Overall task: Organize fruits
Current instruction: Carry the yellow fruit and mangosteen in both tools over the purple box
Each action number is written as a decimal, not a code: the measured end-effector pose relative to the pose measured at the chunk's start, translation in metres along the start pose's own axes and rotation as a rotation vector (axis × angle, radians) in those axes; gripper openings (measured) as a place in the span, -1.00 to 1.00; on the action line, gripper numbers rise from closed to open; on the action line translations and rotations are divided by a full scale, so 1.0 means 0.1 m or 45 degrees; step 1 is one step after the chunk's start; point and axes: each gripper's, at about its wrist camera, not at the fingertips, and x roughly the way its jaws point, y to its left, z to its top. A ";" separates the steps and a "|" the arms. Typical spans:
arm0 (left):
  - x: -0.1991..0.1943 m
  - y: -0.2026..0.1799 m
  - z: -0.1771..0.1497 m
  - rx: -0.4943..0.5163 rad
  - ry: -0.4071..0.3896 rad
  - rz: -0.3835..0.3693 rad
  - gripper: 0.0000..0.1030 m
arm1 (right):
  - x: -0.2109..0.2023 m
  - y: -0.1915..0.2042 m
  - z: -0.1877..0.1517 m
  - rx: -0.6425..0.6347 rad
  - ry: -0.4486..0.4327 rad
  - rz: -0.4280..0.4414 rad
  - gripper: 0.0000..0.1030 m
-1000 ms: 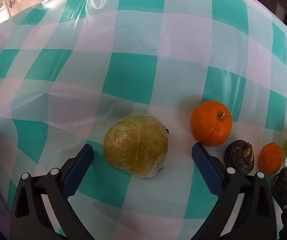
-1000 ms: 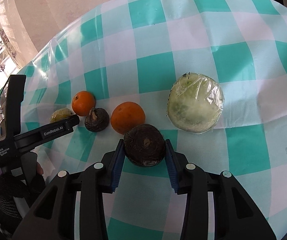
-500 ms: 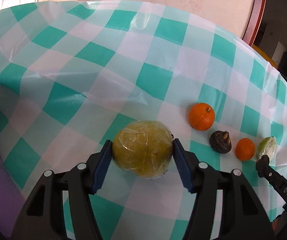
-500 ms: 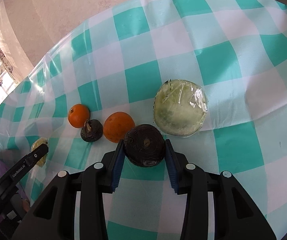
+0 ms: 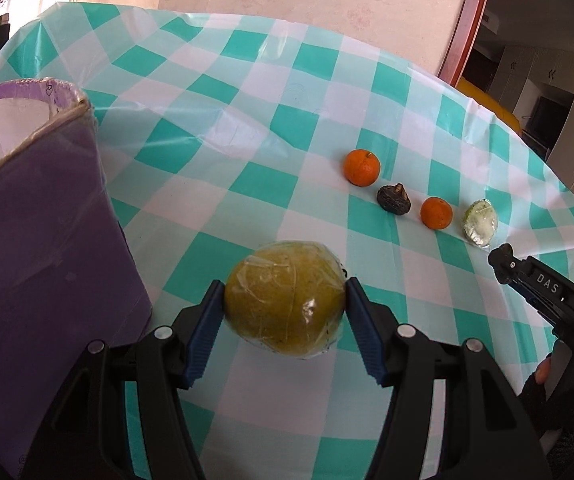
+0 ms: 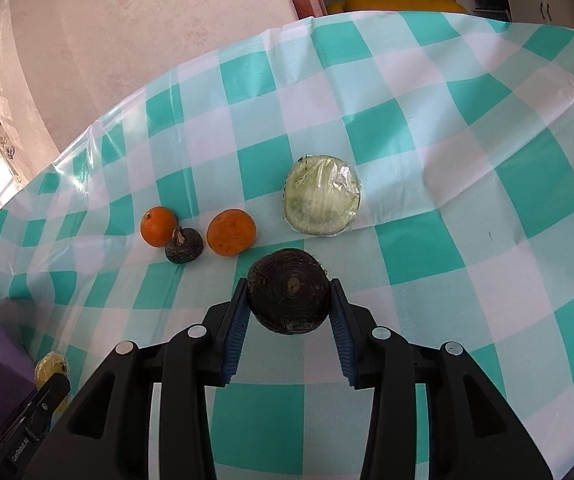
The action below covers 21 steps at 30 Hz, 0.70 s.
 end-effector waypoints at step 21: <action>-0.61 0.11 -0.60 0.109 0.054 -0.073 0.18 | -0.76 0.42 -0.93 -0.237 0.077 0.039 -0.24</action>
